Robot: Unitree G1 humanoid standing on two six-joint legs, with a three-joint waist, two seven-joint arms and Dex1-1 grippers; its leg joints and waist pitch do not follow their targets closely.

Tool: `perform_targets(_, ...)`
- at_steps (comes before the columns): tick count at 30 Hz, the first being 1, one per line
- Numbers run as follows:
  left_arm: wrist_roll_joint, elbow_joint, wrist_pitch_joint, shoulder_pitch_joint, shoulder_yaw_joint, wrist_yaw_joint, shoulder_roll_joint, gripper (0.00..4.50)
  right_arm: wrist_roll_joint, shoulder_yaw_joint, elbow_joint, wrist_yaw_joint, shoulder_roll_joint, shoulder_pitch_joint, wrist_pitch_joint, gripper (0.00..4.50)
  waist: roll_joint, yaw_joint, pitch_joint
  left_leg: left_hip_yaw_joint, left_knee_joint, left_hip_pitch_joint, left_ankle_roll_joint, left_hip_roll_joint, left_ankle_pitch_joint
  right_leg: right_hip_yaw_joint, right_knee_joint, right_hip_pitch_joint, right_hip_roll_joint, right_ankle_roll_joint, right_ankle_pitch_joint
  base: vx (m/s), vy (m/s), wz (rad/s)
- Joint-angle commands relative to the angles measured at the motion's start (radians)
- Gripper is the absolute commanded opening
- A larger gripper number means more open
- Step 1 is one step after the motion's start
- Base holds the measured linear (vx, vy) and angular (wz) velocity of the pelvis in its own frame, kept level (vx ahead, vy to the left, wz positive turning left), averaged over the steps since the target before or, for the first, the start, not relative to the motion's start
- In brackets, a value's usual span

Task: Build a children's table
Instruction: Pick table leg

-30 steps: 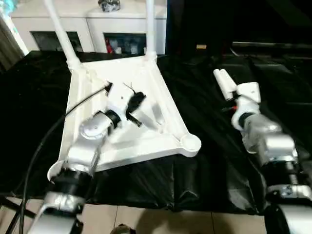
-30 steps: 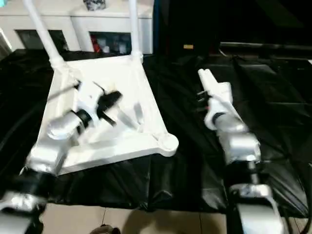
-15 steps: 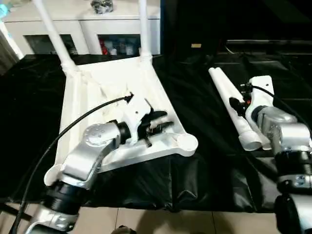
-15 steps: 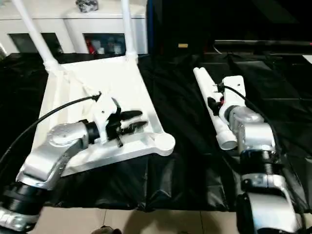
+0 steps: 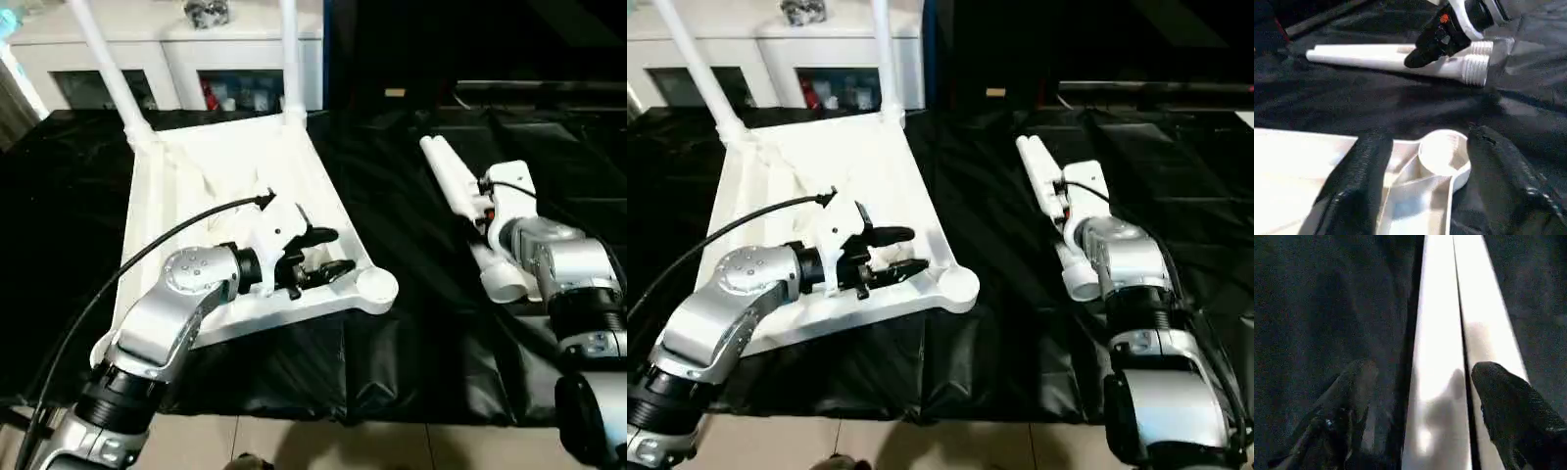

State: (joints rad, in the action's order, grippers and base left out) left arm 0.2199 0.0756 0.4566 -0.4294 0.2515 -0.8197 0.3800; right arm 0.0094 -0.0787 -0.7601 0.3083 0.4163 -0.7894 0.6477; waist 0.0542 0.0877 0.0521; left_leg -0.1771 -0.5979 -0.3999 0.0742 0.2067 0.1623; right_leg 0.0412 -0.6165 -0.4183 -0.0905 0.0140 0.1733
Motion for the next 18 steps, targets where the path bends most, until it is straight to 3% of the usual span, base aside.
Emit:
perform_targets(1, 0.001, 0.027, 0.014, -0.006, 0.005, -0.011, 0.014, 2.90, 0.001, 0.006, -0.031, 0.022, 0.013, -0.026, 0.035, 3.46, -0.005, 0.001, -0.078, -0.007, 0.057, 0.024, 0.012, -0.001, 0.184, -0.016, 0.059, 0.055, -0.021, -0.236, 0.120, 0.000, 0.000, 0.00)
perform_targets(7, 0.002, 0.040, 0.023, 0.002, 0.012, -0.018, 0.025, 2.90, 0.001, 0.022, -0.110, 0.059, 0.019, -0.060, 0.071, 3.46, -0.008, 0.003, -0.077, -0.007, 0.056, 0.024, 0.012, 0.001, 0.191, -0.016, 0.058, 0.056, -0.023, -0.243, 0.122, 0.000, 0.000, 0.00)
perform_targets(9, 0.004, 0.051, 0.031, 0.008, 0.012, -0.019, 0.027, 2.90, 0.018, 0.008, -0.139, 0.077, 0.015, -0.078, 0.089, 3.46, -0.013, 0.003, -0.077, -0.008, 0.056, 0.023, 0.010, 0.001, 0.194, -0.016, 0.059, 0.056, -0.023, -0.241, 0.140, 0.000, 0.000, 0.00)
perform_targets(16, 0.006, 0.058, 0.039, 0.008, 0.011, -0.021, 0.030, 2.90, 0.034, 0.003, -0.179, 0.124, 0.011, -0.113, 0.127, 3.46, -0.010, 0.004, -0.076, -0.007, 0.055, 0.023, 0.012, 0.002, 0.205, -0.016, 0.058, 0.053, -0.025, -0.237, 0.167, 0.000, 0.000, 0.00)
perform_targets(17, 0.008, 0.062, 0.041, 0.010, 0.007, -0.022, 0.033, 2.96, 0.027, 0.016, -0.198, 0.140, 0.008, -0.120, 0.127, 3.29, -0.019, 0.007, -0.077, -0.007, 0.055, 0.022, 0.013, 0.002, 0.203, -0.016, 0.057, 0.054, -0.026, -0.237, 0.175, 0.000, 0.000, 0.00)
perform_targets(18, 0.008, 0.065, 0.043, 0.011, 0.005, -0.024, 0.036, 2.99, 0.021, 0.024, -0.213, 0.146, 0.005, -0.124, 0.124, 3.19, -0.016, 0.007, -0.075, -0.007, 0.055, 0.022, 0.013, 0.003, 0.209, -0.016, 0.059, 0.051, -0.027, -0.237, 0.189, 0.000, 0.000, 0.00)
